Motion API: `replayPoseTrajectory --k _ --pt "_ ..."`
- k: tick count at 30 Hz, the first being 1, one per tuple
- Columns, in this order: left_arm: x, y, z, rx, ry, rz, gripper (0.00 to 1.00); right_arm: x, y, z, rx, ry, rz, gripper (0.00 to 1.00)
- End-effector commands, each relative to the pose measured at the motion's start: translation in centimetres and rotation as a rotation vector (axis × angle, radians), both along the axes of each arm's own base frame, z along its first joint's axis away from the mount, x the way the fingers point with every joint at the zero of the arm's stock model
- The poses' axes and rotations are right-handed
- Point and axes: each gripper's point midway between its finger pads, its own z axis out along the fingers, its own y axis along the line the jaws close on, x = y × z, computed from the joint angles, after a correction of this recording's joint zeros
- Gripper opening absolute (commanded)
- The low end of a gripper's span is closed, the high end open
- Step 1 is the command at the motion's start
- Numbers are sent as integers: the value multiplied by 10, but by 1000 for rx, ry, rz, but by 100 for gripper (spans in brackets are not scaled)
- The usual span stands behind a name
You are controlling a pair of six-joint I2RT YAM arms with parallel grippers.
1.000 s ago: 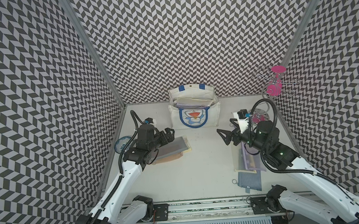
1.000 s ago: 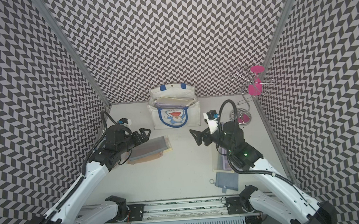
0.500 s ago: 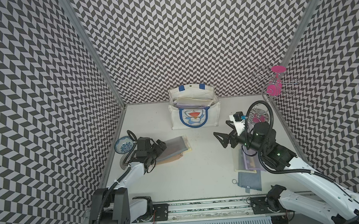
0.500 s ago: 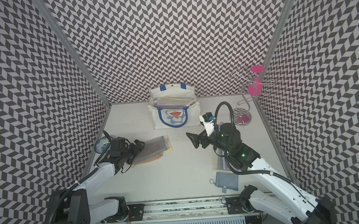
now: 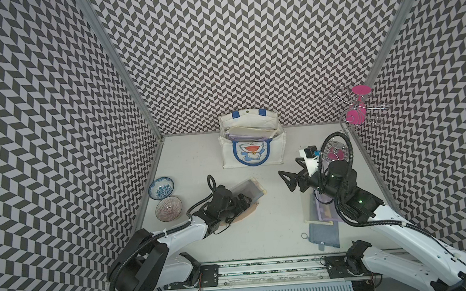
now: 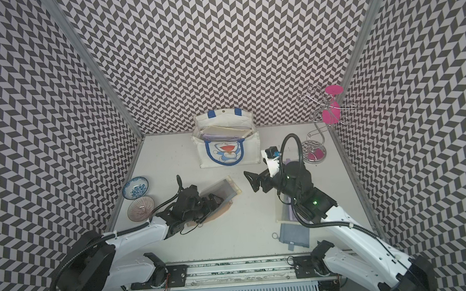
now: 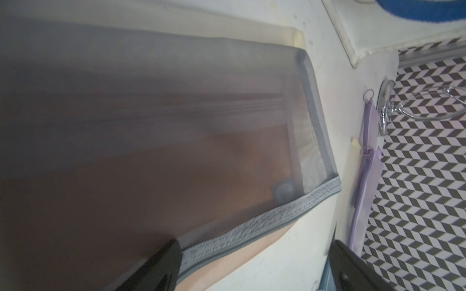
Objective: Put the pencil pouch into the canvas bag
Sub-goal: Move the pencil pouches to the center of the board.
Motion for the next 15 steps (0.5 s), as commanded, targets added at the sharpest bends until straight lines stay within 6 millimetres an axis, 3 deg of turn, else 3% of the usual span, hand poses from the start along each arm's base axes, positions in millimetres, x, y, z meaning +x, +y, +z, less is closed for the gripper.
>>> replayPoseTrajectory --k 1,3,5,9,12,15 --pt "0 -42 28 -183 -1 -114 91 0 -7 -4 43 36 -25 99" --pt "1 -55 40 -214 -15 -175 90 0 -12 -17 50 83 -38 99" --pt "6 -53 52 -183 -59 -196 90 -3 -14 -31 62 139 -34 99" --pt "35 -17 67 -47 -167 -138 90 -17 -10 -75 95 279 1 99" --pt "59 19 62 75 -211 -64 90 -32 -2 -111 141 385 57 99" --pt "76 37 53 126 -229 -39 89 -47 12 -132 215 465 151 99"
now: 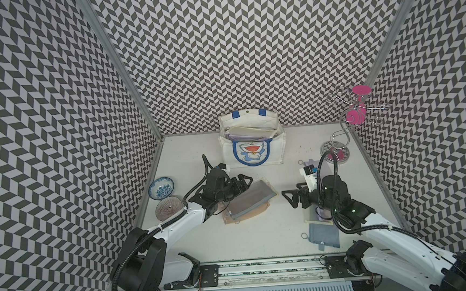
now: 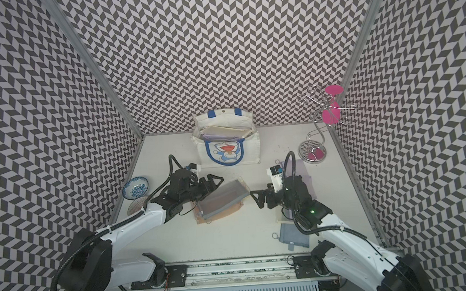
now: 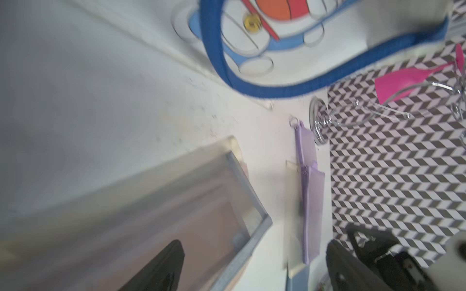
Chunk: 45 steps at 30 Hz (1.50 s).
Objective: Put the pencil pouch into the canvas bag
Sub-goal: Move the pencil pouches to the center of the board, then pick up the pencil pouch.
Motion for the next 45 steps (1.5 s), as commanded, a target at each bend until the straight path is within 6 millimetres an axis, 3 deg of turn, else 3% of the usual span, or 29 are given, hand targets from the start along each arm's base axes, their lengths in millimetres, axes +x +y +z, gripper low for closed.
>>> replayPoseTrajectory --k 1,5,7,14,20,26,32,36,45 --pt "10 22 -26 149 -3 -3 89 -12 24 5 183 56 98 99" --pt "22 25 -54 273 27 -40 99 -9 40 -10 199 130 153 100" --pt "22 22 -70 291 57 -85 99 -5 46 -15 199 138 160 99" --pt "-9 -7 -87 257 94 -202 99 5 57 -35 181 184 167 98" --pt "-42 -25 -85 198 106 -235 89 10 63 -47 182 211 177 96" --pt "-61 -37 -81 168 119 -264 73 14 65 -55 181 225 172 92" --pt "-70 -42 -78 153 121 -281 70 17 64 -56 186 222 154 72" --pt "-75 -46 -76 140 118 -293 62 18 66 -61 182 232 157 71" --pt "-79 -57 -72 113 120 -325 57 24 76 -53 248 223 183 70"
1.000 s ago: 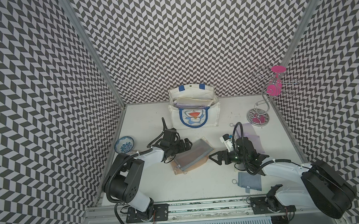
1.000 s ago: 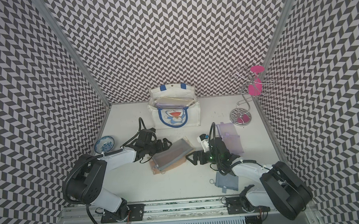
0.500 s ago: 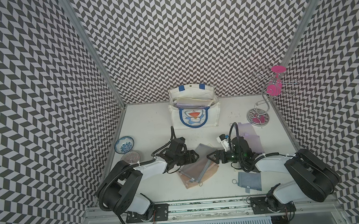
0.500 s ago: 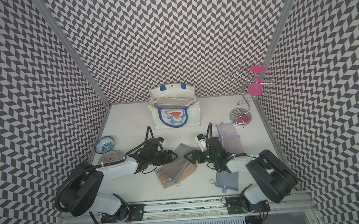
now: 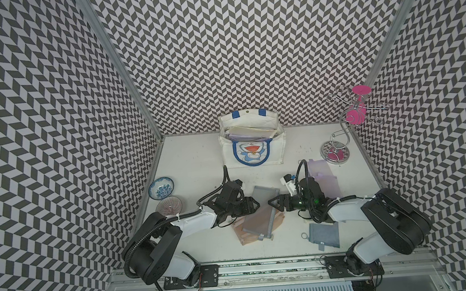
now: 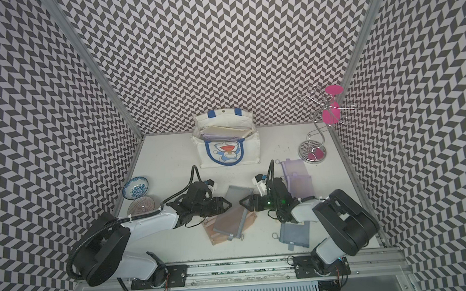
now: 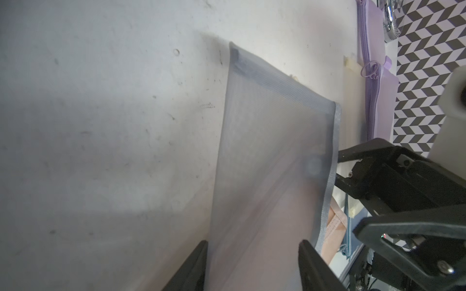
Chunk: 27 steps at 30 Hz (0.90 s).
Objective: Put the pencil pouch into the canvas bag
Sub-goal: Pick up the pencil pouch.
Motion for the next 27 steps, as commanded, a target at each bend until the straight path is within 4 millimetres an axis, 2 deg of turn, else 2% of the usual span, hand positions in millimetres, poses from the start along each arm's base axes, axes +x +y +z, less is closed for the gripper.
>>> replayPoseTrajectory --k 1,10,12,15,18,19,20,22,24,26,27 --pt "1 -9 9 -40 -17 -15 57 11 14 25 98 -66 21 69" --pt "1 -20 26 -103 -73 -60 51 10 17 38 132 -98 37 58" --pt "3 -21 34 -115 -104 -70 42 10 16 41 127 -112 36 57" --pt "4 -22 46 -127 -147 -81 19 10 15 45 123 -126 35 53" --pt "4 -23 58 -142 -187 -101 8 10 15 50 128 -138 37 49" --pt "4 -23 61 -138 -201 -109 1 9 16 53 132 -146 42 48" --pt "5 -21 64 -127 -214 -114 0 9 16 58 136 -156 46 48" --pt "8 -19 77 -100 -268 -129 0 8 15 68 131 -179 53 55" --pt "13 -16 95 -60 -345 -152 0 9 11 81 104 -216 44 70" --pt "22 -12 123 -4 -459 -167 0 13 5 97 54 -272 20 84" --pt "26 -9 137 21 -515 -169 0 15 0 103 29 -291 4 89"
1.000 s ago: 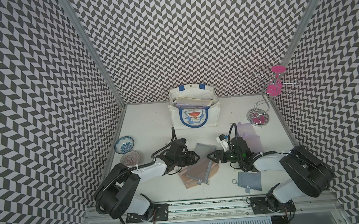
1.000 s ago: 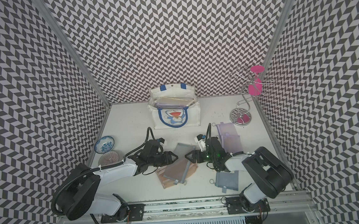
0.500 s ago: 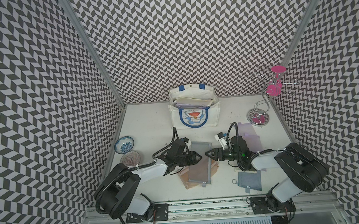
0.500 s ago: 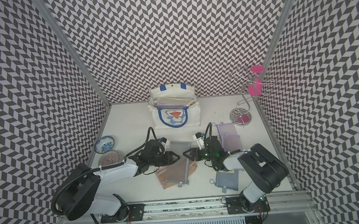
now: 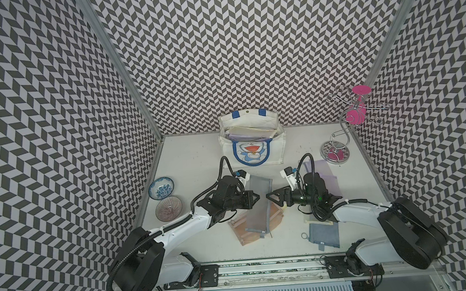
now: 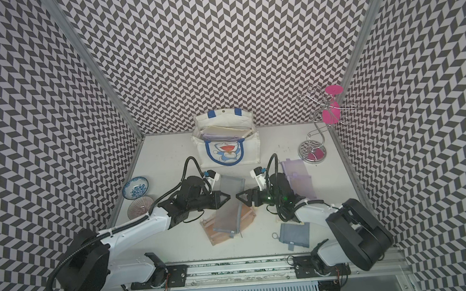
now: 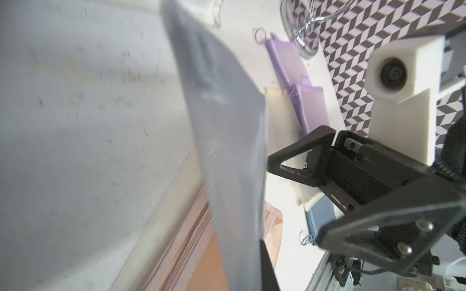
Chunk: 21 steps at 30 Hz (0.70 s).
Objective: Put the pencil pouch into the canvas bag
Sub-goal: Pick up the pencil pouch.
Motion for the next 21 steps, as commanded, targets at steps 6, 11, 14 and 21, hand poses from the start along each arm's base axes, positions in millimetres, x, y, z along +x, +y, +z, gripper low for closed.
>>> replayPoseTrajectory --k 6,11,14,21 --pt "45 17 138 211 -604 -7 0 16 -33 68 -130 -209 -166 98" --pt "71 -5 207 293 -899 -94 0 11 -54 97 -154 -297 -230 99" --pt "98 -12 240 405 -1051 -86 0 10 -66 103 -174 -322 -261 100" --pt "172 -23 278 710 -1355 -55 0 8 -76 103 -167 -327 -263 100"
